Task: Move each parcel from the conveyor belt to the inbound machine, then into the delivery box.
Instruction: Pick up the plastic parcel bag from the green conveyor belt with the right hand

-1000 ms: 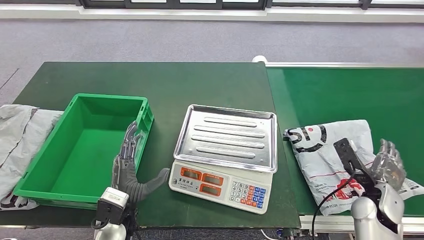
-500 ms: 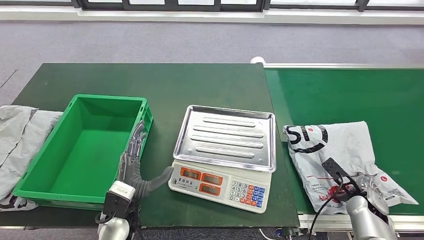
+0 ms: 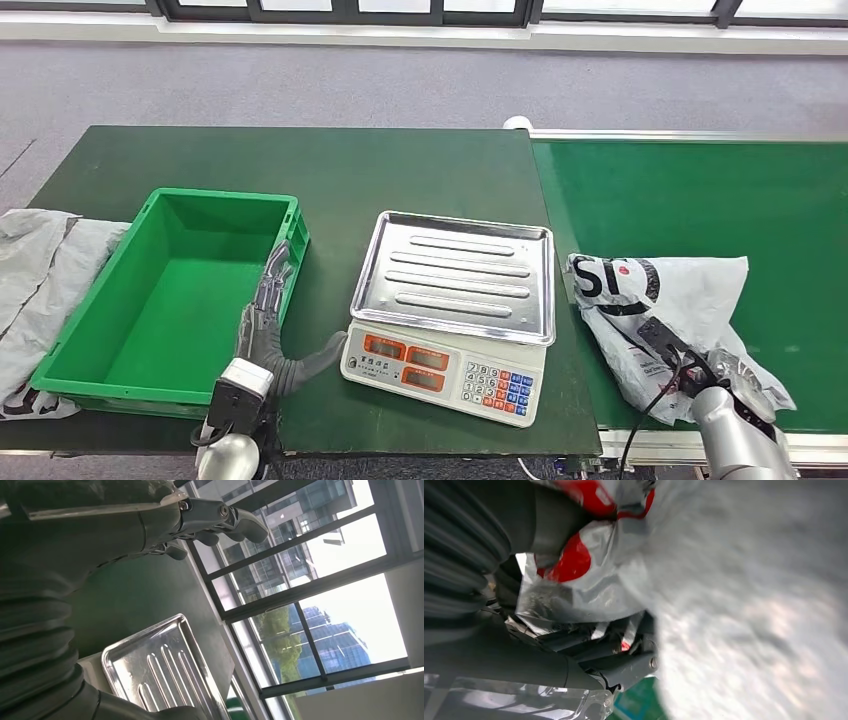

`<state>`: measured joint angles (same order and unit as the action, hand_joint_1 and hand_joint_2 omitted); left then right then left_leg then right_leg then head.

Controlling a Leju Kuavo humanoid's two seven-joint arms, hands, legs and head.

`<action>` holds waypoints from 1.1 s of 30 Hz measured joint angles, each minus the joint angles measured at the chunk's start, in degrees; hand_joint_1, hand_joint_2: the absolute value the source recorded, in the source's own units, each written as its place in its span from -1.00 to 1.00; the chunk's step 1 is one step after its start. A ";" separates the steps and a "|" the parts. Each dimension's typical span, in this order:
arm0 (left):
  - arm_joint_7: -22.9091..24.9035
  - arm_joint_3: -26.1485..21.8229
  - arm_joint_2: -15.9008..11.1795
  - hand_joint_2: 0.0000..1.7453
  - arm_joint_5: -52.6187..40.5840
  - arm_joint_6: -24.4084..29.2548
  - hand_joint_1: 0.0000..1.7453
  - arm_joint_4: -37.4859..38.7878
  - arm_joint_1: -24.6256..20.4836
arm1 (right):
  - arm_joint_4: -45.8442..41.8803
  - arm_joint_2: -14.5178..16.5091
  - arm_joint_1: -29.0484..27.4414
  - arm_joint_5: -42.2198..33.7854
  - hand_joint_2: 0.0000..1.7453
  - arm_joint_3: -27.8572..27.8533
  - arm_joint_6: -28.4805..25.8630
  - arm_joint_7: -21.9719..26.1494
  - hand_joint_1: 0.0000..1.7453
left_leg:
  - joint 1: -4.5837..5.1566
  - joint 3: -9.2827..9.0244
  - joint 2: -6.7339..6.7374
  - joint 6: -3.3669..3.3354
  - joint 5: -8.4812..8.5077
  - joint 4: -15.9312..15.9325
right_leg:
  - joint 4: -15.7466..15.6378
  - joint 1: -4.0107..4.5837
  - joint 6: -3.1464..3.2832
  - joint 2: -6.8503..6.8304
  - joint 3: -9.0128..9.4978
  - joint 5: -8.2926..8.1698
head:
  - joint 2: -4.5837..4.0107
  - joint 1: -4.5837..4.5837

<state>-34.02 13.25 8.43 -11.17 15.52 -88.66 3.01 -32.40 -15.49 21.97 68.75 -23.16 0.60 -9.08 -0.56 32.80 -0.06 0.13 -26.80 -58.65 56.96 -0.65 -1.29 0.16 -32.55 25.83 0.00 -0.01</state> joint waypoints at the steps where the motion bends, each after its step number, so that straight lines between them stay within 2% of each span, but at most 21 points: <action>1: 0.02 0.00 -0.02 1.00 -0.02 0.03 -1.00 -0.36 0.30 | -0.21 0.05 -0.06 -0.55 1.00 0.07 -1.10 0.83 1.00 | 0.00 0.05 -0.02 0.00 0.00 0.01 | 0.01 0.00 0.00 0.00 -0.04 0.00 | 0.00 -0.01; 5: 0.15 -0.32 -0.08 1.00 -0.05 0.09 -1.00 -2.15 1.76 | -3.88 0.90 -1.30 -4.73 1.00 0.27 -5.00 4.60 1.00 | 0.01 0.36 -0.08 0.03 0.02 0.02 | 0.08 0.00 0.02 -0.03 -0.38 0.00 | 0.00 -0.01; 10: 0.23 -0.78 0.00 1.00 -0.39 0.20 -1.00 -3.69 2.88 | -15.12 3.14 -4.23 -11.63 1.00 0.34 -11.41 8.11 1.00 | 0.01 0.61 -0.24 0.09 0.07 0.02 | 0.16 -0.01 0.07 -0.18 -0.66 0.01 | 0.00 -0.01; 15: 0.17 -0.79 0.11 1.00 -0.46 0.57 -1.00 -4.04 3.10 | -32.71 6.19 -10.10 -17.76 1.00 0.34 -25.11 12.12 1.00 | 0.01 0.75 -0.43 0.10 0.07 0.03 | 0.18 0.00 0.13 -0.39 -0.74 0.10 | 0.00 -0.01; 18: 0.01 -0.79 0.36 1.00 -0.46 1.32 -1.00 -3.94 3.12 | -43.11 8.38 -13.55 -21.13 1.00 0.55 -32.78 16.17 1.00 | 0.01 0.78 -0.43 0.13 0.04 0.04 | 0.19 0.00 0.16 -0.39 -0.77 0.15 | 0.00 -0.01; 21: -0.28 -0.79 0.63 1.00 -0.46 1.99 -1.00 -3.58 3.10 | -50.71 10.21 -15.61 -25.56 1.00 2.12 -36.95 20.92 1.00 | 0.01 0.79 -0.36 0.16 0.02 0.06 | 0.19 -0.01 0.17 -0.34 -0.80 0.16 | 0.00 -0.01; 24: -0.49 -0.79 0.83 1.00 -0.48 2.17 -1.00 -3.11 2.91 | -55.06 11.51 -15.22 -27.98 1.00 5.90 -36.19 23.63 1.00 | 0.01 0.97 -0.22 0.18 0.01 0.08 | 0.21 -0.01 0.19 -0.22 -0.80 0.16 | 0.00 -0.01; 28: -0.77 -0.73 1.04 1.00 -0.48 2.11 -1.00 -2.30 1.82 | -55.52 13.19 -10.17 -27.88 1.00 14.50 -28.90 21.20 1.00 | 0.00 0.91 0.09 0.29 0.13 0.08 | 0.26 0.00 0.32 0.04 -0.97 0.00 | 0.00 -0.01; 33: -0.88 -0.57 1.32 1.00 -0.48 1.98 -1.00 -1.19 0.33 | -53.29 15.29 -5.70 -27.22 1.00 22.40 -27.30 19.65 1.00 | -0.01 0.80 -0.20 0.31 0.38 0.07 | 0.35 0.01 0.33 -0.18 -1.03 -0.14 | 0.00 -0.01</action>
<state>-34.90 12.67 9.75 -11.65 17.51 -89.85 3.33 -85.68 -0.20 16.26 41.53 -0.75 -26.70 10.57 -0.56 33.61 -0.26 0.45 -26.42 -58.58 57.31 -0.64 -0.96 -0.01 -33.58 25.70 0.00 -0.02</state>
